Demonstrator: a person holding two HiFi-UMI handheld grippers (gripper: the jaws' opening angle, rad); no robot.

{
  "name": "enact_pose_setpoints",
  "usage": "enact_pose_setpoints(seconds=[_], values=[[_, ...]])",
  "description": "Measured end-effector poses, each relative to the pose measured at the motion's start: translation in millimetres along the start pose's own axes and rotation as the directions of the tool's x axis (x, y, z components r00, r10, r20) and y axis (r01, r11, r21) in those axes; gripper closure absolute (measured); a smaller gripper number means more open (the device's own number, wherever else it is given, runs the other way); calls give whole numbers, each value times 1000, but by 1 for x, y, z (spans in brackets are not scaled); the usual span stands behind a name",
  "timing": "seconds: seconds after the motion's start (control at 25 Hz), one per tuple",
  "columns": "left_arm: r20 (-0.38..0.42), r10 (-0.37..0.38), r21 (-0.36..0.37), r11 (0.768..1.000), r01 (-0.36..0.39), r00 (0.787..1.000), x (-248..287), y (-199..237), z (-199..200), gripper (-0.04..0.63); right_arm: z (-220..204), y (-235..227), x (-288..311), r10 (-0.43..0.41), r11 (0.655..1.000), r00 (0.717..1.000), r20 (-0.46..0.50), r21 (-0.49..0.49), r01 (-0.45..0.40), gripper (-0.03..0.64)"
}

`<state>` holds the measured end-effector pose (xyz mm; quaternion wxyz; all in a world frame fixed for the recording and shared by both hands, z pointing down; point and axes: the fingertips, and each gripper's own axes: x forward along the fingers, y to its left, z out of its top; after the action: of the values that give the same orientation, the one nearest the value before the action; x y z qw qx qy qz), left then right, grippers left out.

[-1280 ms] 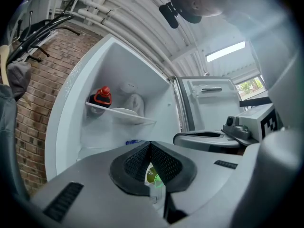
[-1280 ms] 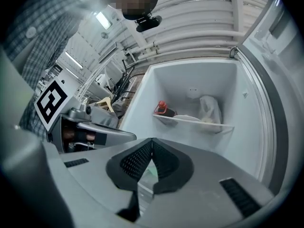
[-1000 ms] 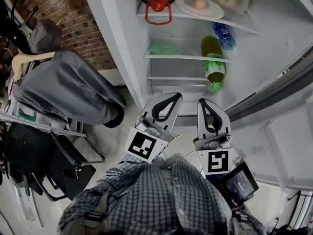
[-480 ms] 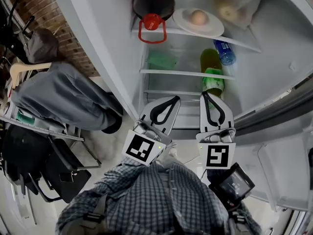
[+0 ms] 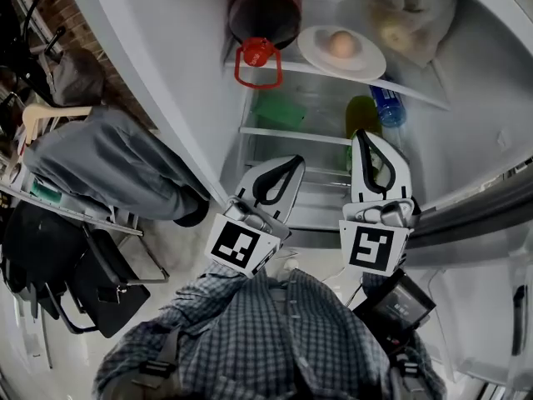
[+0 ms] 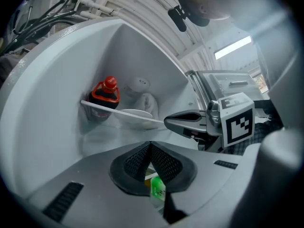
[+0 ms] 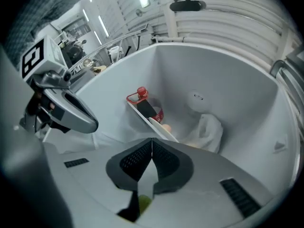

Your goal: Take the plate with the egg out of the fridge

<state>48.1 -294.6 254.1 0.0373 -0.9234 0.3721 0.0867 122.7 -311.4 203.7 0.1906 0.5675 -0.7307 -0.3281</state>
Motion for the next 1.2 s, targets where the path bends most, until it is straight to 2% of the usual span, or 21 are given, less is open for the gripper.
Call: enact_pose_setpoints(seconds=[0.2,0.28,0.48,0.56,0.84,1.04,1.2], values=[[7,16,12,1000,-16,1000,3,4,4,589,10,-15,18,-35,983,999,5,-182,35,611],[10,16,18,1000,-17,1000,5,3,5,589,13,-22,25,-44,973,999,5,-226,44,610],[22,19,19,1000,-19,1000,11,7,5,589,15,-29,42,-33,963,999,-3,-268,31,606],[31,23,13,1000,-23,999,12,9,6,589,14,-28,50,-11,959,1000,-19,-283,6,561],[44,24,-8,1000,-23,999,17,10,8,589,16,-24,62,35,914,998,-54,-403,-54,560],[55,36,-30,999,-35,998,19,14,8,589,18,-20,69,75,900,995,-65,-426,-96,560],[58,44,-26,999,-43,997,19,17,8,589,17,-19,76,75,885,994,-77,-454,-102,560]])
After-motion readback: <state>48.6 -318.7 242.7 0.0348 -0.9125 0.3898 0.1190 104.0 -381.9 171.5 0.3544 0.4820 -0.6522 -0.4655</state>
